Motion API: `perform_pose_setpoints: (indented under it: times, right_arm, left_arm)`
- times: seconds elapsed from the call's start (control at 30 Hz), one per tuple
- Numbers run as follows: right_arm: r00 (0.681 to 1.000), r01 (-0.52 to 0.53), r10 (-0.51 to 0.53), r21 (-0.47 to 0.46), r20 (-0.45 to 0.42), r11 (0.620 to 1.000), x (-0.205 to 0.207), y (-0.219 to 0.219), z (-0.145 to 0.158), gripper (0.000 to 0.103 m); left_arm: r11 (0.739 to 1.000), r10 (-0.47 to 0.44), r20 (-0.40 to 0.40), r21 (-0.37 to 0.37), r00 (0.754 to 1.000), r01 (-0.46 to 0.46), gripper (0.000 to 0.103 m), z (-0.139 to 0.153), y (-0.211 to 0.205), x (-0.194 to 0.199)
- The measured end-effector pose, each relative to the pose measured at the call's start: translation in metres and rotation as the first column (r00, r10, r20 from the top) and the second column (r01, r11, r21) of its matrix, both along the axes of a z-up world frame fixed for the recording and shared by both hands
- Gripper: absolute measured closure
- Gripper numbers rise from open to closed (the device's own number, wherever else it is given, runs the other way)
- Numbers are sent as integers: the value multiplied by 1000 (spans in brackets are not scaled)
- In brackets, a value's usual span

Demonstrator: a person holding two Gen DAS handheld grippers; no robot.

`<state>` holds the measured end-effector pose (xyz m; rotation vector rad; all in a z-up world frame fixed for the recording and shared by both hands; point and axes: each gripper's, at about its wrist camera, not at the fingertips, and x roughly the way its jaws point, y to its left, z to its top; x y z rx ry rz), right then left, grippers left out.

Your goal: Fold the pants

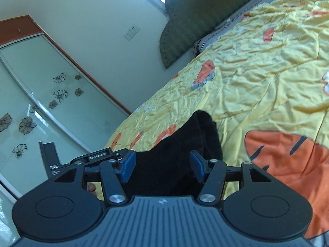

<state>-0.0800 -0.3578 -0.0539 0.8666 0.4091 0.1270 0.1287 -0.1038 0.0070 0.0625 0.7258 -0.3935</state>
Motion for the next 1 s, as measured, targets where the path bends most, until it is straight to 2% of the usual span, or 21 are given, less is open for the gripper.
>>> perform_pose_setpoints:
  times: [0.13, 0.4, 0.47, 0.5, 0.53, 0.6, 0.83, 0.9, 1.0]
  right_arm:
    - [996, 24, -28, -51, -86, 998, 4, 3, -10, 45]
    - [997, -17, 16, -18, -82, 1000, 20, 7, -19, 46]
    - [996, -22, 21, -10, -85, 1000, 27, 9, -22, 54]
    - [995, -18, 16, -17, -100, 1000, 30, 10, -24, 72]
    - [994, -10, 7, -27, -106, 1000, 31, 12, -25, 83]
    - [995, 10, -15, -46, -100, 999, 27, 13, -23, 88]
    - [996, 37, -44, -95, -74, 995, 10, 9, -9, 91]
    - [995, 36, -46, -118, -87, 992, 8, 10, -9, 91]
    - [990, 27, -39, -90, -132, 996, 11, 6, -23, 91]
  left_arm:
    - [999, -4, -9, 45, 1000, 5, 39, -16, -1, -4]
    - [999, 12, -8, 31, 1000, -12, 34, -20, -2, -4]
    - [1000, 17, -9, 17, 1000, -17, 33, -19, -1, -6]
    - [1000, 15, -10, 11, 1000, -15, 32, -18, -2, -6]
    - [1000, 11, -10, 9, 1000, -11, 31, -18, -2, -6]
    - [1000, 10, -6, 12, 1000, -10, 31, -17, -2, -7]
    - [1000, 14, -25, -15, 1000, -14, 30, -14, 2, -8]
    - [1000, 1, -21, -8, 1000, -1, 29, -14, 1, -10]
    - [1000, 1, -12, 28, 1000, -1, 28, -17, -3, -11]
